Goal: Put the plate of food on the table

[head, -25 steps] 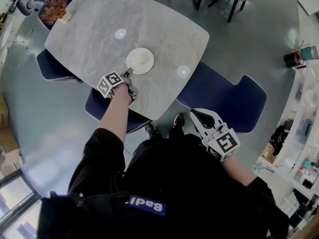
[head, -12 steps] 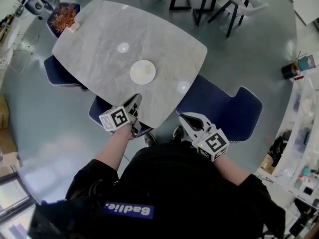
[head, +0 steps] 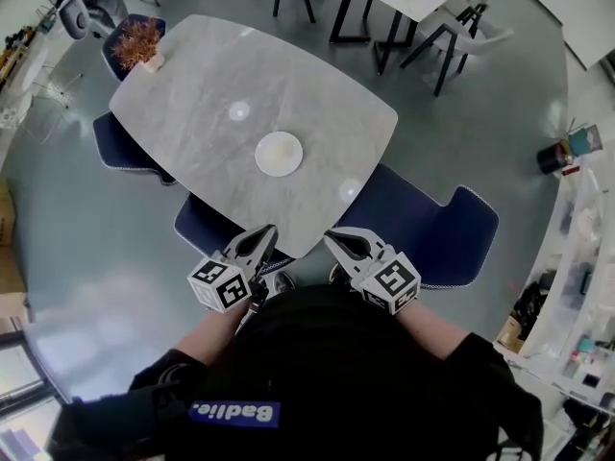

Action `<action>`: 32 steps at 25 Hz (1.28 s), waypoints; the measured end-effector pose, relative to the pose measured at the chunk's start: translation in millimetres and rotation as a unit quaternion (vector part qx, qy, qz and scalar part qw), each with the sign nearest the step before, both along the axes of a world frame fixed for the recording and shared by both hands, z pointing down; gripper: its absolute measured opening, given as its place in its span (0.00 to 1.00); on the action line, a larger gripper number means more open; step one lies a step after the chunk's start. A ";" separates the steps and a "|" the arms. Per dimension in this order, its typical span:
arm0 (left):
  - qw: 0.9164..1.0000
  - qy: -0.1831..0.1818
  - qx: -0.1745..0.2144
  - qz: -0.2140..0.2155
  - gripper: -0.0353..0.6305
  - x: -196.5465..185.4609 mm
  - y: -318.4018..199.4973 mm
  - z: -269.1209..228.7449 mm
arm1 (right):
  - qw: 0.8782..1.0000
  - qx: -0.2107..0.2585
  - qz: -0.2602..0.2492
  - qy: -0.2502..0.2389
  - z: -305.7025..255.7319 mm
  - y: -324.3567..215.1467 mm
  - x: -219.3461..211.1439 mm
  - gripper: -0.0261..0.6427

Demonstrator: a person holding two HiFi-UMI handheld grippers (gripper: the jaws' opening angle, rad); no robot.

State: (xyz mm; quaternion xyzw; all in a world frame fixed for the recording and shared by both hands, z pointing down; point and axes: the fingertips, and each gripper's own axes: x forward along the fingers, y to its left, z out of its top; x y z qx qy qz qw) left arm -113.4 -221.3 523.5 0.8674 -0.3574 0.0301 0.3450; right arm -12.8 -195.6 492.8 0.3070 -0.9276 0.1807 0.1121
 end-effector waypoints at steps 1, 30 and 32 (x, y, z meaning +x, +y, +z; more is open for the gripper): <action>1.000 -0.006 0.016 0.006 0.07 1.3 4.0 -7.8 | 1.000 0.001 -0.004 -0.002 -0.1 0.9 -2.1 0.05; 0.968 -0.040 0.190 0.158 0.06 39.4 74.4 -87.2 | 0.998 0.031 -0.053 -0.033 -37.5 30.8 -42.5 0.05; 0.967 -0.037 0.195 0.157 0.06 40.7 74.9 -88.5 | 0.998 0.027 -0.052 -0.029 -37.9 32.8 -41.6 0.05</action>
